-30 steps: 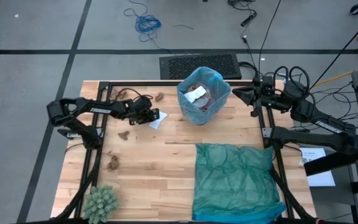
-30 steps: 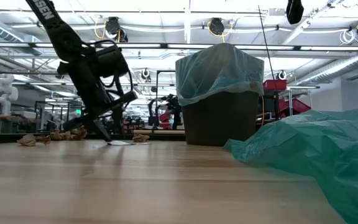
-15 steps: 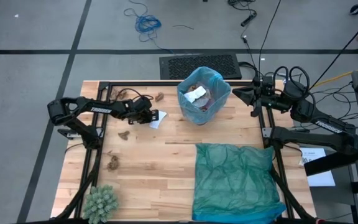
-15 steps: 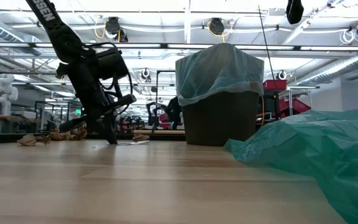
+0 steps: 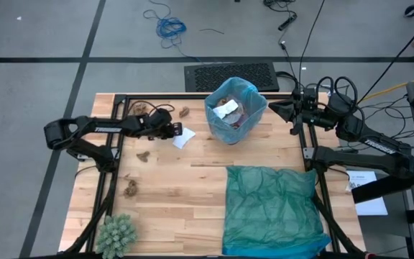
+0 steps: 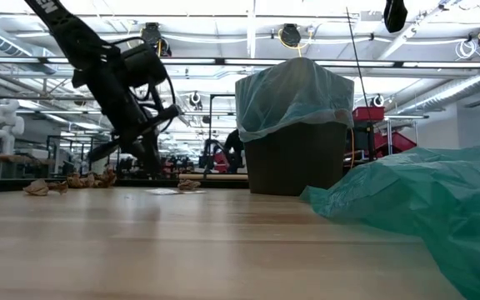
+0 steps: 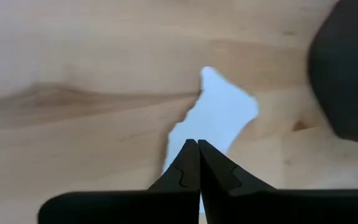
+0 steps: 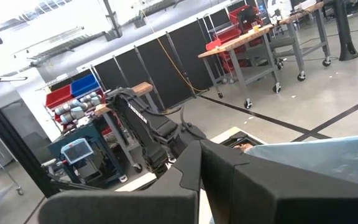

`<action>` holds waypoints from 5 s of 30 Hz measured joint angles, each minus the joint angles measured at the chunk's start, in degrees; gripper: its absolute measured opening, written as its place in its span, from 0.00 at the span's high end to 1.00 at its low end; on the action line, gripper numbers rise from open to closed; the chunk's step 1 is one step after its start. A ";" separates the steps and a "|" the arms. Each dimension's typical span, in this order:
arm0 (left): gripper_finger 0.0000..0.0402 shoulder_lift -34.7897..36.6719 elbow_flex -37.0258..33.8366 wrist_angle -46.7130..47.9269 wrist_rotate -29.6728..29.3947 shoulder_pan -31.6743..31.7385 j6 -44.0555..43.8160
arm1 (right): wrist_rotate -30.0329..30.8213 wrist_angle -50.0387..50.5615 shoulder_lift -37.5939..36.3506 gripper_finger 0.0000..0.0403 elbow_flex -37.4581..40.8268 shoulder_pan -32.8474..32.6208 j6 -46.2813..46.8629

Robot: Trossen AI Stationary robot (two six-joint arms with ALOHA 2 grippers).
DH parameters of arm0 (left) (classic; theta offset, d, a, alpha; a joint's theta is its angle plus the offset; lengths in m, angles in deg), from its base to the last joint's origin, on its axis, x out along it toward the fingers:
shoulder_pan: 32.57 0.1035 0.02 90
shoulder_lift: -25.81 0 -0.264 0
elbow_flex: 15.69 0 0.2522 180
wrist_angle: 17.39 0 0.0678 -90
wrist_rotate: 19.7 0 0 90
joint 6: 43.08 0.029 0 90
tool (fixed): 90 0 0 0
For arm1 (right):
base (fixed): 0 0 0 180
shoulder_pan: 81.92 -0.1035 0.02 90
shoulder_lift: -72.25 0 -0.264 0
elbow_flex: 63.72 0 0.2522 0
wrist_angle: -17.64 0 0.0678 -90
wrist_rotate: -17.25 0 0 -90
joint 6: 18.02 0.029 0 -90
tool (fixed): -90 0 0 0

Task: Place trash/remove bag and relplace
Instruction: Put the white paper into the black trash bin, then put the brown napkin into the black trash bin

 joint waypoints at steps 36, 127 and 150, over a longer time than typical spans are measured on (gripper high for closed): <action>0.68 -7.52 0.09 -4.61 3.02 0.55 3.00 | 0.02 0.00 0.02 1.00 0.00 -0.02 -0.44; 0.58 -23.59 27.32 13.81 -4.65 12.22 41.20 | -6.36 -6.93 6.48 1.00 0.00 -0.02 7.93; 1.00 -21.44 28.60 14.75 3.37 12.85 39.75 | -6.08 -6.93 6.47 1.00 0.00 -0.02 7.75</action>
